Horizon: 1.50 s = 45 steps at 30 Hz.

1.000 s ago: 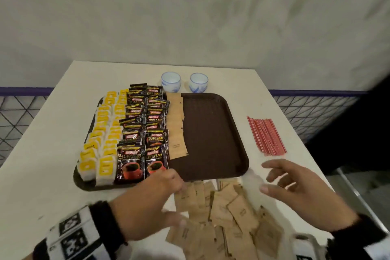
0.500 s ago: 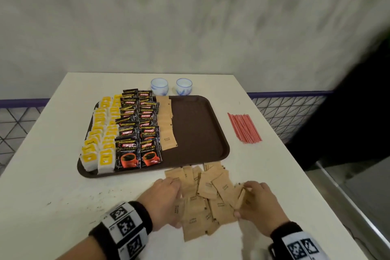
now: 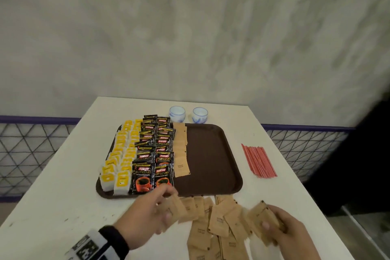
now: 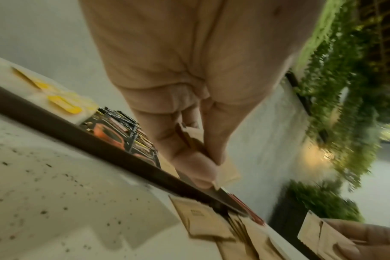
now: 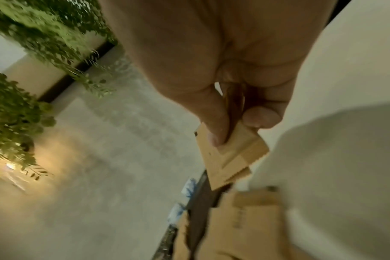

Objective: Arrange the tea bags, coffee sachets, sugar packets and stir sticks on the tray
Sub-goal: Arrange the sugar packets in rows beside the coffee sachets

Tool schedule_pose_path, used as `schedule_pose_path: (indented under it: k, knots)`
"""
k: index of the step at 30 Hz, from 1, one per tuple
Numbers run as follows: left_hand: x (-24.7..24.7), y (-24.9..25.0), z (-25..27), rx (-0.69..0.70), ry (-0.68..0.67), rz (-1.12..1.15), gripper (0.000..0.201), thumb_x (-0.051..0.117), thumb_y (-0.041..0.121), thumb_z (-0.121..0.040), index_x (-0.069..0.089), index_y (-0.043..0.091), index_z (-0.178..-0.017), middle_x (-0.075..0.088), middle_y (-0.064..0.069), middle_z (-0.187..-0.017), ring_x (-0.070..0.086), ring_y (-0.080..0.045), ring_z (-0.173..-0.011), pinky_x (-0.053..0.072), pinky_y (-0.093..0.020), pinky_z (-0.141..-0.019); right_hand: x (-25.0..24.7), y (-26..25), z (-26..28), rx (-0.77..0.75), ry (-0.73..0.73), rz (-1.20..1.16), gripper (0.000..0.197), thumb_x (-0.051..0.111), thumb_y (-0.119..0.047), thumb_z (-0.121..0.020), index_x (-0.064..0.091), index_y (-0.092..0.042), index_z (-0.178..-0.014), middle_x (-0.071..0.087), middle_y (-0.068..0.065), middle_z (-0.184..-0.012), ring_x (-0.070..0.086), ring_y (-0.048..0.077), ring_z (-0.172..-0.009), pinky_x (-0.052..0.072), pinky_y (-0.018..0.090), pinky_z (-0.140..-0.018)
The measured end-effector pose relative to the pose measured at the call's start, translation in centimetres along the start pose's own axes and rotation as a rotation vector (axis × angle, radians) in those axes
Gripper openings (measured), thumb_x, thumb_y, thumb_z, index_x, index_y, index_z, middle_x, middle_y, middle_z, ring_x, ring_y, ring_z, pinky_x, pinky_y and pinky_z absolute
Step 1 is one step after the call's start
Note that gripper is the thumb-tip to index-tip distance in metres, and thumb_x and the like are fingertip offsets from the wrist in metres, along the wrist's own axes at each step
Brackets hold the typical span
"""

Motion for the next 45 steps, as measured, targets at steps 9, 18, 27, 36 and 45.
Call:
schedule_pose_path:
  k: [9, 18, 27, 36, 45]
  knots:
    - [-2.2, -1.4, 0.0, -0.133, 0.335, 0.344, 0.036, 0.060, -0.011, -0.081, 0.057, 0.020, -0.099, 0.065, -0.009, -0.089, 0.061, -0.023, -0.072, 0.050, -0.035, -0.060, 11.0, -8.9, -12.8, -0.092, -0.317, 0.032, 0.030, 0.066, 0.003, -0.080, 0.056, -0.024, -0.089, 0.067, 0.003, -0.096, 0.064, 0.019, -0.089, 0.053, 0.036, -0.075]
    - [-3.4, -3.3, 1.4, -0.138, 0.405, 0.267, 0.034, 0.059, -0.005, -0.083, 0.054, 0.023, -0.103, 0.069, -0.001, -0.077, 0.068, -0.034, -0.065, 0.056, -0.042, -0.060, 17.6, -10.7, -18.0, -0.075, -0.413, 0.322, 0.028, 0.058, 0.003, -0.083, 0.063, -0.025, -0.080, 0.068, 0.006, -0.097, 0.068, 0.024, -0.092, 0.060, 0.042, -0.074]
    - [-3.8, -3.7, 1.5, -0.161, 0.446, 0.210, 0.037, 0.060, -0.005, -0.083, 0.055, 0.028, -0.101, 0.067, -0.007, -0.085, 0.067, -0.029, -0.063, 0.057, -0.040, -0.060, 18.3, -11.6, -17.6, -0.180, -0.394, 0.456, 0.041, 0.065, -0.002, -0.083, 0.064, -0.018, -0.120, 0.059, 0.003, -0.128, 0.057, 0.019, -0.117, 0.048, 0.027, -0.096]
    - [-3.3, -2.7, 1.1, -0.173, 0.431, 0.152, 0.037, 0.061, 0.001, -0.086, 0.050, 0.031, -0.103, 0.066, -0.001, -0.094, 0.069, -0.026, -0.072, 0.059, -0.037, -0.064, 18.4, -11.8, -16.7, -0.254, -0.410, 0.516, 0.038, 0.064, 0.005, -0.080, 0.067, -0.019, -0.110, 0.055, 0.003, -0.128, 0.053, 0.019, -0.120, 0.042, 0.022, -0.097]
    - [-3.0, -2.3, 0.3, -0.140, 0.466, 0.111, 0.026, 0.063, 0.007, -0.086, 0.052, 0.029, -0.094, 0.064, 0.003, -0.092, 0.057, -0.015, -0.085, 0.049, -0.020, -0.067, 17.0, -10.9, -16.5, -0.143, -0.343, 0.215, 0.031, 0.083, -0.005, -0.067, 0.066, -0.026, -0.083, 0.068, 0.005, -0.099, 0.065, 0.020, -0.089, 0.056, 0.034, -0.081]
Point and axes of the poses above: each hand's wrist, its own z-axis away from the middle knuckle, its own x-axis out of the palm, y = z × x, the point moved 6 cm from there along -z, towards the middle knuckle
